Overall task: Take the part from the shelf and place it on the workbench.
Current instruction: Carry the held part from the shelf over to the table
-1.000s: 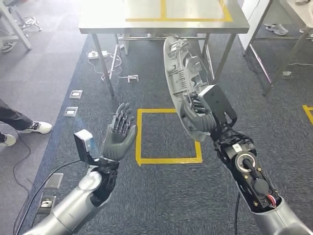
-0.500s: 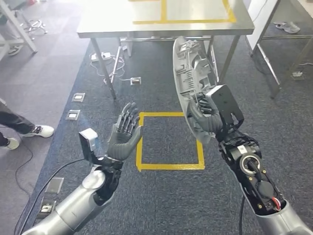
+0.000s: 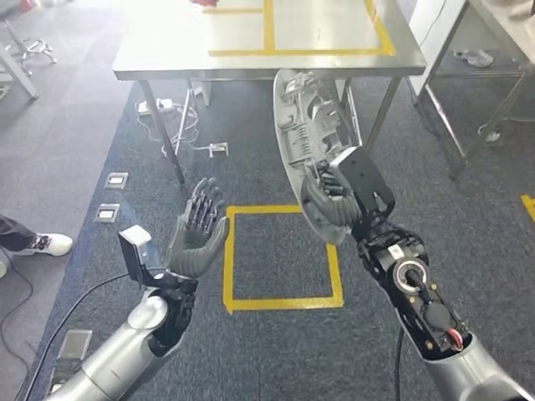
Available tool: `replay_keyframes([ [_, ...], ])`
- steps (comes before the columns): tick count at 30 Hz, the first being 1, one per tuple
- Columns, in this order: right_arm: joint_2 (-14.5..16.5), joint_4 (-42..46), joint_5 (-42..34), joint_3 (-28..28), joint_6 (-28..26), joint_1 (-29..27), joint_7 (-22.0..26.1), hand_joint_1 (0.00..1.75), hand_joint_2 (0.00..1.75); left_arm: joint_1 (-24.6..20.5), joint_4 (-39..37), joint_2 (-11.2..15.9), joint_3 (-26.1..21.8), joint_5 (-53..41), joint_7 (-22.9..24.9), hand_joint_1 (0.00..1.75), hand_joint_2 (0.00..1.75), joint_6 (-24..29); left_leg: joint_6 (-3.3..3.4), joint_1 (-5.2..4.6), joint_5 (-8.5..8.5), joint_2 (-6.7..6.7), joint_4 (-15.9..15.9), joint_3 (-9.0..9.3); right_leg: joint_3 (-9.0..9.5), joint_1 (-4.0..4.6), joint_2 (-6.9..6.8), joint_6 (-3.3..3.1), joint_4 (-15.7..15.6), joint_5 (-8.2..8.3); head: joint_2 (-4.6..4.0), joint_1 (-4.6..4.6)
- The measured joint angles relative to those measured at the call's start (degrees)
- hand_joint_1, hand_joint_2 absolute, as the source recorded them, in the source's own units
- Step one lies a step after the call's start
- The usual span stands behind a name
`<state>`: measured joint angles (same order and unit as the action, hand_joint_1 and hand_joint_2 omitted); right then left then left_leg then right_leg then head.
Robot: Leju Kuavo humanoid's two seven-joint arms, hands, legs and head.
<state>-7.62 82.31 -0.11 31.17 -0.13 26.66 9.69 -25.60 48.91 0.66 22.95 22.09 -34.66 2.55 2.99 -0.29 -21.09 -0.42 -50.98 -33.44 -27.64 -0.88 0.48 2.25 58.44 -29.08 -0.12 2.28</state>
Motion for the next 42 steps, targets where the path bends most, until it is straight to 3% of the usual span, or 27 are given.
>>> replay_keyframes([
  [3,0.0,-0.4,0.0,0.1,0.0,-0.5,0.0,1.75,1.75,1.0,-0.4,0.0,0.0,0.0,0.0,0.00,1.75,-0.1,-0.07,0.14,-1.55,-0.14,1.4,3.46,-6.29,-0.19,-0.05,0.64,9.7,-4.21,0.00,-1.07],
  [5,0.0,-0.5,0.0,0.2,0.1,-0.7,0.0,1.75,1.75,1.3,-0.5,-0.1,0.1,0.0,0.0,0.00,1.75,-0.1,-0.31,0.27,-2.98,-0.37,1.6,5.51,-9.04,-0.34,-0.10,1.11,10.0,-6.22,0.00,-1.52],
  [6,0.0,-0.6,0.0,0.2,0.1,-0.7,0.0,1.75,1.75,1.3,-0.5,-0.1,0.1,0.0,0.0,0.00,1.75,-0.1,-0.49,0.36,-3.79,-0.52,1.6,6.54,-9.56,-0.45,-0.15,1.31,7.7,-5.13,0.00,-1.80],
  [7,-0.1,-0.6,0.0,0.2,0.1,-0.7,0.0,1.75,1.75,1.3,-0.5,-0.1,0.2,0.0,0.0,0.00,1.75,-0.1,-0.72,0.43,-4.66,-0.66,1.5,7.52,-9.73,-0.60,-0.24,1.49,4.0,-1.71,0.00,-2.10],
  [8,-0.1,-0.7,0.0,0.2,0.1,-0.8,0.0,1.75,1.75,1.3,-0.6,-0.2,0.2,0.0,0.0,0.00,1.75,-0.1,-1.01,0.40,-5.60,-0.78,1.3,8.35,-9.92,-0.69,-0.38,1.57,-0.3,3.34,0.00,-2.50],
  [10,-0.3,-0.9,0.0,0.2,0.1,-0.9,0.1,1.75,1.75,1.4,-0.8,-0.4,0.3,0.0,0.1,0.00,1.75,-0.1,-1.74,0.32,-7.14,-1.03,0.7,8.99,-9.66,-0.55,-0.47,0.74,-5.5,10.46,0.01,-2.79],
  [11,-0.3,-0.8,0.0,0.3,0.1,-0.8,0.1,1.75,1.75,1.2,-0.8,-0.4,0.4,0.0,0.0,0.00,1.75,-0.1,-2.09,0.32,-7.61,-1.07,0.5,9.04,-9.64,-0.35,-0.50,0.03,-6.1,11.39,0.00,-2.73],
  [14,-0.4,-0.5,0.0,-0.1,0.0,-0.5,0.1,1.75,1.75,0.2,-0.9,-0.6,0.5,0.0,-0.2,0.00,1.75,-0.1,-2.99,0.64,-7.30,-0.86,-2.7,7.69,-8.42,-0.31,-0.42,-1.65,-5.8,9.93,0.01,-2.49],
  [16,-0.4,-0.6,0.0,-0.3,-0.1,-0.7,0.1,1.75,1.75,0.3,-1.0,-0.7,0.6,-0.1,-0.3,0.00,1.75,-0.1,-3.79,0.88,-7.43,-0.42,-10.1,3.40,-6.62,-0.59,-0.23,-2.14,-6.6,9.06,0.01,-2.10],
  [18,-0.4,-0.9,0.0,-0.3,-0.1,-1.4,0.3,1.75,1.75,1.1,-1.3,-0.6,0.6,-0.1,-0.3,0.00,1.75,-0.1,-4.49,1.12,-10.69,-0.11,-16.7,-1.31,-4.43,-0.72,-0.09,-2.31,-7.4,7.86,0.01,-1.45],
  [20,-0.4,-1.2,0.0,-0.2,0.0,-1.9,0.3,1.75,1.75,1.6,-1.5,-0.6,0.7,-0.1,-0.3,0.00,1.75,-0.1,-4.60,1.26,-13.86,0.00,-17.4,-4.03,-2.20,-0.77,0.07,-2.21,-7.9,6.48,0.00,-0.96],
  [21,-0.4,-1.3,0.0,-0.2,-0.1,-2.0,0.2,1.75,1.75,1.6,-1.6,-0.6,0.7,-0.1,-0.3,0.00,1.75,-0.1,-4.39,1.25,-13.25,0.02,-15.1,-4.60,-1.21,-0.78,0.15,-2.12,-7.9,5.74,0.01,-0.68],
  [22,-0.4,-1.3,0.0,-0.2,-0.1,-2.0,0.2,1.75,1.75,1.6,-1.6,-0.5,0.7,-0.1,-0.3,0.00,1.75,-0.1,-4.02,1.18,-10.61,0.04,-11.6,-4.77,-0.31,-0.76,0.21,-1.99,-8.0,5.00,0.01,-0.35],
  [24,-0.4,-1.3,0.0,-0.2,-0.1,-1.9,0.2,1.75,1.75,1.5,-1.6,-0.4,0.7,-0.1,-0.3,0.00,1.75,-0.1,-3.02,0.76,-1.41,0.05,-3.7,-4.62,1.01,-0.63,0.40,-1.53,-7.9,3.53,0.01,0.29],
  [25,-0.4,-1.3,0.0,-0.2,-0.1,-1.9,0.2,1.75,1.75,1.5,-1.7,-0.4,0.8,-0.1,-0.4,0.00,1.75,-0.1,-2.62,0.48,2.03,0.00,-1.3,-4.50,1.45,-0.55,0.52,-1.17,-7.9,2.79,0.00,0.44],
  [26,-0.4,-1.2,0.0,-0.1,-0.1,-1.7,0.3,1.75,1.75,1.3,-1.7,-0.4,0.8,-0.1,-0.4,0.00,1.75,-0.1,-2.28,0.29,3.82,-0.04,-0.1,-4.39,1.85,-0.47,0.63,-0.77,-7.8,2.27,0.00,0.56],
  [28,-0.4,-0.9,0.0,-0.1,-0.1,-1.3,0.3,1.75,1.75,0.6,-1.6,-0.5,0.8,-0.1,-0.6,0.00,1.75,-0.1,-1.72,0.23,3.25,-0.15,-0.1,-3.63,2.27,-0.49,0.57,-0.07,-7.1,1.67,0.01,0.57],
  [29,-0.4,-0.7,0.0,-0.2,-0.1,-1.1,0.3,1.75,1.75,0.2,-1.6,-0.5,0.8,-0.1,-0.7,0.00,1.75,-0.1,-1.38,0.33,2.77,-0.20,0.0,-2.94,1.85,-0.52,0.40,0.14,-5.6,1.69,0.01,0.43],
  [31,-0.4,-0.6,0.0,-0.3,-0.1,-1.0,0.3,1.75,1.75,0.0,-1.7,-0.6,0.8,-0.2,-0.8,0.00,1.75,-0.1,-0.82,0.43,1.74,-0.32,0.3,-1.17,-1.36,-0.61,0.07,0.39,0.8,0.85,0.00,-0.17],
  [33,-0.4,-0.6,0.0,-0.3,-0.1,-1.2,0.4,1.75,1.75,0.3,-2.0,-0.6,0.9,-0.2,-0.8,0.00,1.75,-0.1,-0.50,0.28,0.29,-0.35,0.3,0.62,-6.04,-0.55,-0.03,0.59,8.6,-2.19,0.01,-0.79],
  [34,-0.4,-0.6,0.0,-0.3,-0.1,-1.3,0.3,1.75,1.75,0.5,-2.1,-0.6,0.9,-0.2,-0.8,0.00,1.75,-0.1,-0.45,0.22,-0.50,-0.41,0.3,1.59,-8.00,-0.50,-0.04,0.67,10.8,-4.23,0.01,-0.99],
  [36,-0.4,-0.6,0.0,-0.3,-0.2,-1.6,0.3,1.75,1.75,0.6,-2.2,-0.7,0.9,-0.2,-0.8,0.00,1.75,-0.2,-0.43,0.10,-2.18,-0.76,0.3,3.76,-10.12,-0.36,-0.05,0.62,10.0,-6.27,0.01,-1.47],
  [37,-0.5,-0.6,0.0,-0.3,-0.2,-1.7,0.2,1.75,1.75,0.6,-2.2,-0.8,0.9,-0.2,-0.8,0.00,1.75,-0.2,-0.44,0.03,-3.05,-0.95,0.3,4.90,-10.37,-0.25,-0.06,0.40,7.2,-4.81,0.01,-1.83],
  [38,-0.5,-0.7,0.0,-0.3,-0.2,-1.7,0.2,1.75,1.75,0.7,-2.2,-0.8,0.9,-0.2,-0.8,0.00,1.75,-0.2,-0.48,-0.05,-3.95,-1.10,0.4,5.90,-10.40,-0.06,-0.06,0.00,3.4,-0.98,0.01,-2.26],
  [40,-0.6,-0.7,0.0,-0.3,-0.2,-1.7,0.3,1.75,1.75,0.8,-2.4,-1.0,0.9,-0.2,-0.8,0.00,1.75,-0.2,-0.86,-0.39,-5.74,-1.32,0.0,7.40,-10.32,0.42,-0.09,-0.89,-4.0,8.71,0.00,-2.87],
  [41,-0.6,-0.6,0.0,-0.3,-0.2,-1.7,0.3,1.75,1.75,0.8,-2.4,-1.1,1.0,-0.2,-0.8,0.00,1.75,-0.2,-1.15,-0.51,-6.54,-1.39,-0.2,7.89,-10.19,0.65,-0.06,-1.28,-6.0,11.76,0.00,-2.86],
  [42,-0.7,-0.5,0.0,-0.3,-0.2,-1.6,0.3,1.75,1.75,0.6,-2.5,-1.1,1.0,-0.2,-0.8,0.00,1.75,-0.2,-1.47,-0.60,-7.02,-1.43,-0.6,8.17,-10.03,0.80,-0.08,-1.60,-6.8,12.66,-0.01,-2.77],
])
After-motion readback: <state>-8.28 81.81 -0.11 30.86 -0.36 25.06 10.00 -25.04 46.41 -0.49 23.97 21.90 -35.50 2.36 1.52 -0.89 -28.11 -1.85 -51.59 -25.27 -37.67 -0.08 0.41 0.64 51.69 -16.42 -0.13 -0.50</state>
